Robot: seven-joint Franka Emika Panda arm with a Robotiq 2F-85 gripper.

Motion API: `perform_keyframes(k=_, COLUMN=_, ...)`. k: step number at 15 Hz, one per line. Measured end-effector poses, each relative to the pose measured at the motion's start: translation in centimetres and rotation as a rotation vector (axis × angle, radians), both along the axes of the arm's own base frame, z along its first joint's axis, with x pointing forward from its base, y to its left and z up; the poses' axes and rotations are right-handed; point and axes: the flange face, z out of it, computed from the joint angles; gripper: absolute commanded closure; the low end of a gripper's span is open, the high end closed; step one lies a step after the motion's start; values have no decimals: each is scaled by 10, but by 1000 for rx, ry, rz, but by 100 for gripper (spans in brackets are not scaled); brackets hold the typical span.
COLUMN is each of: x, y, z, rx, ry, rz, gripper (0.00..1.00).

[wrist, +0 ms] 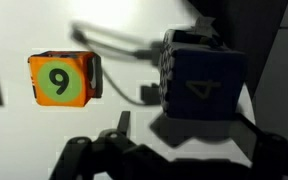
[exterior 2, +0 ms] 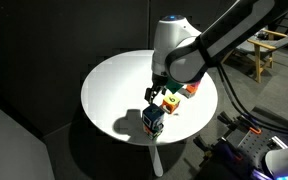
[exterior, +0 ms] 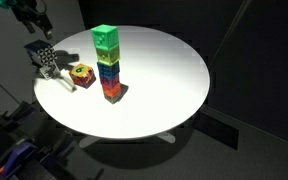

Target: Put the blue plush block on top of the orange plush block

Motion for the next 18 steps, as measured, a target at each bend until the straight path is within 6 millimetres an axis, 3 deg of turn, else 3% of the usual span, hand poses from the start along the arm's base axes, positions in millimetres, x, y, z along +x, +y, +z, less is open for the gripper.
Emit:
perform_keyframes(k=9, x=-2, y=3, z=-11, rx=-3, ry=20, rz=30, gripper=0)
perform_keyframes(k=18, x=-9, y=25, z=-16, rx=-8, ry=48, rz=98, gripper=0)
